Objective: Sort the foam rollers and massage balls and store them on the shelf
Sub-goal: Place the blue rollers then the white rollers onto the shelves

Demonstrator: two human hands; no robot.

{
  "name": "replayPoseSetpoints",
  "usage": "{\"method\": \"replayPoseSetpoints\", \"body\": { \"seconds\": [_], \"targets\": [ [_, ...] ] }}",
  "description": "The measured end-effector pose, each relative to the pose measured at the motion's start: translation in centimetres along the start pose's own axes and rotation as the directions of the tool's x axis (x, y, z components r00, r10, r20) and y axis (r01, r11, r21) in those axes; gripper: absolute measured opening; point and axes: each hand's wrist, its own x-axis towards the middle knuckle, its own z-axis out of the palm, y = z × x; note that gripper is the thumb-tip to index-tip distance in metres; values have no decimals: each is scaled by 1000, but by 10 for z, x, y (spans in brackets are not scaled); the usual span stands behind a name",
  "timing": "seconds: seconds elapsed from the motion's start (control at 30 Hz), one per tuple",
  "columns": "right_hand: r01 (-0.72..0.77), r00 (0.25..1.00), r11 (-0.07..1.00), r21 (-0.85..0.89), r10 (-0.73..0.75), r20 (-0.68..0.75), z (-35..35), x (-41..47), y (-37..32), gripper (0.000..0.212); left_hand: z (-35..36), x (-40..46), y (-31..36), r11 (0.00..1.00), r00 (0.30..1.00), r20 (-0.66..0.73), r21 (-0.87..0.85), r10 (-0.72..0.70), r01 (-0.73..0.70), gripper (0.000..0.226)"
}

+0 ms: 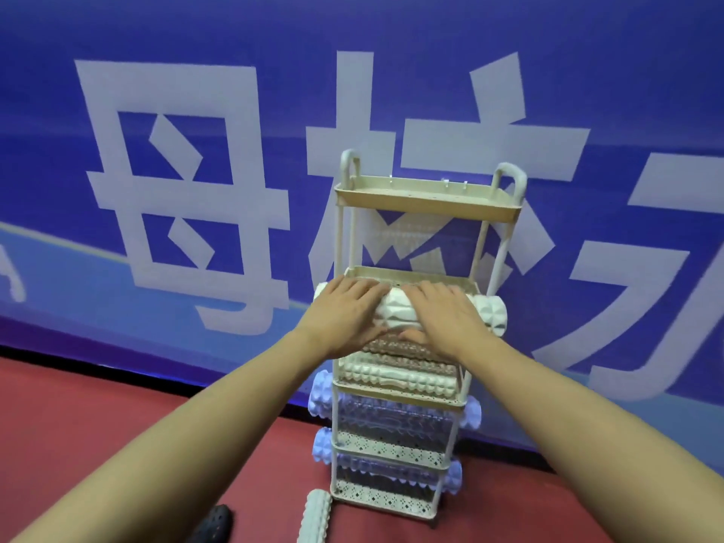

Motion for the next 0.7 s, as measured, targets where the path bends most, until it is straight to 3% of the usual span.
{"method": "replayPoseSetpoints", "body": {
  "seconds": [0.37, 0.7],
  "targets": [
    [-92, 993, 960, 265, 69, 94, 27, 67, 47, 80, 4, 28, -35, 996, 994, -67, 30, -83, 85, 58],
    [-108, 970, 984, 138, 74, 232, 58, 99, 67, 71, 47, 54, -46, 998, 998, 7, -24, -64, 64, 56]
  ]
}}
